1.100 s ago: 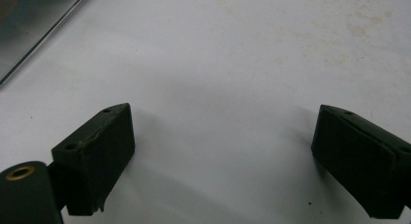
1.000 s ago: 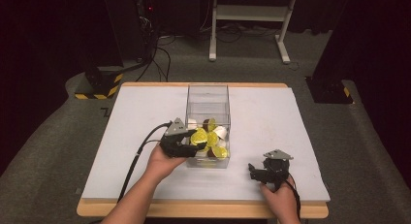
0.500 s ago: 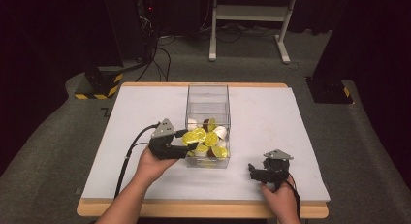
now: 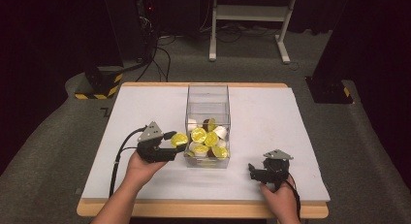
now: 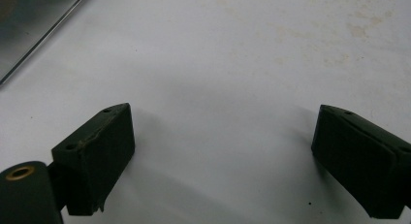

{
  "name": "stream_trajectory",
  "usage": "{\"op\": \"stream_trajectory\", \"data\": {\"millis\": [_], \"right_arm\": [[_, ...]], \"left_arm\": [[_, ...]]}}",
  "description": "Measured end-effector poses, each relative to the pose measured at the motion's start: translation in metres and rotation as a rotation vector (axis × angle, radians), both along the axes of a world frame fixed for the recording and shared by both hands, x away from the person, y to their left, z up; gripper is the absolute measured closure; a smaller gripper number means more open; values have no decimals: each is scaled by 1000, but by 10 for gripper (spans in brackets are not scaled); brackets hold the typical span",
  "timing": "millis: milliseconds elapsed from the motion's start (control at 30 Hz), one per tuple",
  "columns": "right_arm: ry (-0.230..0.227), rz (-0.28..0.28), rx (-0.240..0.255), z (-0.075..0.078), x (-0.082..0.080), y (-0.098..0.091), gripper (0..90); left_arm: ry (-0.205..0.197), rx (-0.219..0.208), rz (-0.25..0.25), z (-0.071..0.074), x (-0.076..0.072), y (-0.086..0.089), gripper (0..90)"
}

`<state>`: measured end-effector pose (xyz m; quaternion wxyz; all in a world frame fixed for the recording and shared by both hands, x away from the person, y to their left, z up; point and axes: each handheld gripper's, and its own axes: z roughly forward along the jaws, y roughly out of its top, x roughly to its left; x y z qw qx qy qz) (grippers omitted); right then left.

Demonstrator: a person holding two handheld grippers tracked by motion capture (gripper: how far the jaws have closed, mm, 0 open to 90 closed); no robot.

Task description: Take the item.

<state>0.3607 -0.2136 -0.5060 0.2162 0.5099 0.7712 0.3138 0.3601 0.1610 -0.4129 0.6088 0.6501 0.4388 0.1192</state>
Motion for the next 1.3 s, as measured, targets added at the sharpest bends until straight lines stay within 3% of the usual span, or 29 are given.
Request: {"op": "stream_trajectory", "data": {"millis": [367,433,467,533,600,800,833,867,1133,1233,1300], "right_arm": [[0,0,0,0,0,0,82],[0,-1,0,0,0,0,82],[1,-2,1,0,0,0,82],[1,-2,1,0,0,0,82],[1,-2,1,0,0,0,82],[1,-2,2,0,0,0,82],[1,-2,1,0,0,0,82],[1,-2,1,0,0,0,82],[1,-2,2,0,0,0,81],[1,-2,2,0,0,0,81],[1,-2,2,0,0,0,82]], "left_arm": [[8,7,36,-7,-1,17,375],[-2,39,36,-9,1,22,375],[11,11,48,-9,0,21,374],[7,31,50,-9,2,25,374],[12,16,64,-10,2,27,374],[9,30,83,-11,5,34,374],[2,42,85,-11,6,37,374],[5,26,99,-11,6,37,374],[-4,17,152,-9,16,45,374],[-16,50,154,-7,22,46,374],[-22,46,163,-6,25,46,374]]}}
